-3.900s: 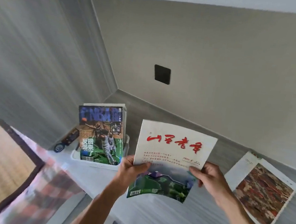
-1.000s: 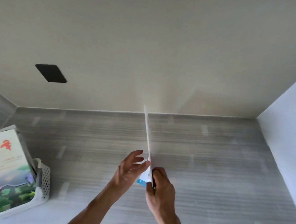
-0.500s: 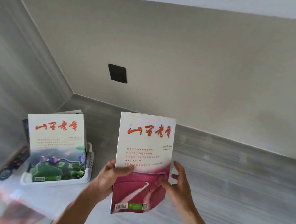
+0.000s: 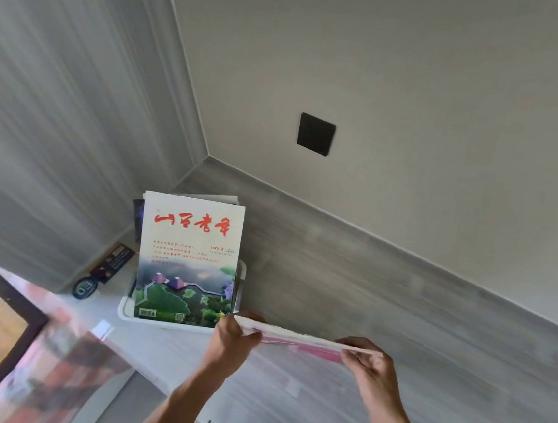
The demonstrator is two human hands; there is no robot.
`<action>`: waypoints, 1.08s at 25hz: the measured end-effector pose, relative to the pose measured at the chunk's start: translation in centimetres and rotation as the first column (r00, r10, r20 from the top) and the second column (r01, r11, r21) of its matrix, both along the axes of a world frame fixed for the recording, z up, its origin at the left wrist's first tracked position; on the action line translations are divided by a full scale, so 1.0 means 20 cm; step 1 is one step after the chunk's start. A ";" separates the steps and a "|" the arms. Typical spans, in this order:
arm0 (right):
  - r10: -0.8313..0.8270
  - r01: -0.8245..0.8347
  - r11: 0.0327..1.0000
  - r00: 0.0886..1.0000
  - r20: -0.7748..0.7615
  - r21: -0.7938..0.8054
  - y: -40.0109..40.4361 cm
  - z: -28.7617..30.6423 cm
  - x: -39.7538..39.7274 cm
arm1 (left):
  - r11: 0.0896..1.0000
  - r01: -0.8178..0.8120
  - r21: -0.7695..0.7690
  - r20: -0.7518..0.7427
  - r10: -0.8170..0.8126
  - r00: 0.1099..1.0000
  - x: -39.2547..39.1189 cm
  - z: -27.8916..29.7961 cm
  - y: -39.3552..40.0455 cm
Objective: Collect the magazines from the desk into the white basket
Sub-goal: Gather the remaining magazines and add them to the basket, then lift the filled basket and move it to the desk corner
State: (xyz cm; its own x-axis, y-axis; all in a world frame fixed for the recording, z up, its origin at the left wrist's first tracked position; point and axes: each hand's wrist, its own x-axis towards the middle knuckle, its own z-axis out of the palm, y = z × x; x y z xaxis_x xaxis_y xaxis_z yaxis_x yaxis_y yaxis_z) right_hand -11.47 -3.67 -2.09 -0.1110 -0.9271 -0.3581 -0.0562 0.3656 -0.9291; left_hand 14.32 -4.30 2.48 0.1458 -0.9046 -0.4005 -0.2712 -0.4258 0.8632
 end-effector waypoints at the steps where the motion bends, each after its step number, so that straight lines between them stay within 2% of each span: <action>1: 0.000 -0.001 1.000 1.000 -0.028 -0.015 -0.02 0.03 0.03 | 1.000 0.013 -0.017 0.006 -0.013 1.000 0.03 0.02 0.00; 4: 0.055 -0.053 0.992 0.998 0.012 -0.119 -0.13 0.19 0.18 | 0.993 -0.031 -0.113 0.000 0.031 1.000 0.19 0.16 -0.04; 8: 0.222 -0.179 0.938 0.968 0.120 -0.297 -0.38 0.47 0.51 | 0.973 -0.118 -0.198 -0.031 0.114 0.993 0.59 0.40 -0.18; 10: 0.286 -0.246 0.931 0.951 0.117 -0.269 -0.48 0.50 0.76 | 0.955 -0.207 -0.212 -0.046 0.202 0.978 0.81 0.43 -0.27; 12: 0.271 -0.248 0.949 0.957 0.101 -0.197 -0.55 0.45 1.00 | 0.940 -0.288 -0.183 -0.007 0.292 0.957 0.98 0.40 -0.35; 14: 0.214 -0.205 0.973 0.973 0.082 -0.109 -0.61 0.37 1.18 | 0.957 -0.268 -0.107 0.074 0.277 0.958 1.10 0.31 -0.41; 17: 0.190 -0.189 0.982 0.981 -0.045 0.027 -0.65 0.23 1.30 | 0.980 -0.200 -0.001 0.204 0.196 0.959 1.22 0.14 -0.48; 19: 0.109 -0.118 0.993 0.968 -0.228 -0.025 -0.63 0.18 1.33 | 0.971 -0.237 0.032 0.268 0.220 0.938 1.31 0.02 -0.51; 21: -0.003 -0.022 0.998 0.907 -0.421 -0.053 -0.58 0.11 1.34 | 0.966 -0.193 0.171 0.186 0.160 0.969 1.37 -0.11 -0.51; 23: 0.020 0.062 0.987 0.865 -0.502 0.146 -0.52 0.00 1.30 | 0.952 -0.031 0.304 0.010 0.029 1.000 1.36 -0.23 -0.46; 24: 0.091 0.057 0.952 0.885 -0.456 0.301 -0.48 -0.04 1.28 | 0.952 -0.020 0.306 -0.012 0.025 1.000 1.34 -0.28 -0.42; 25: 0.187 0.000 0.895 0.908 -0.375 0.447 -0.44 -0.07 1.26 | 0.957 -0.055 0.286 0.006 0.056 0.998 1.33 -0.32 -0.39; 26: 0.276 -0.075 0.847 0.908 -0.316 0.526 -0.41 -0.09 1.24 | 0.960 -0.096 0.263 0.044 0.088 0.995 1.32 -0.34 -0.37; 27: 0.325 -0.117 0.835 0.893 -0.310 0.538 -0.39 -0.10 1.23 | 0.962 -0.120 0.245 0.076 0.104 0.992 1.30 -0.36 -0.36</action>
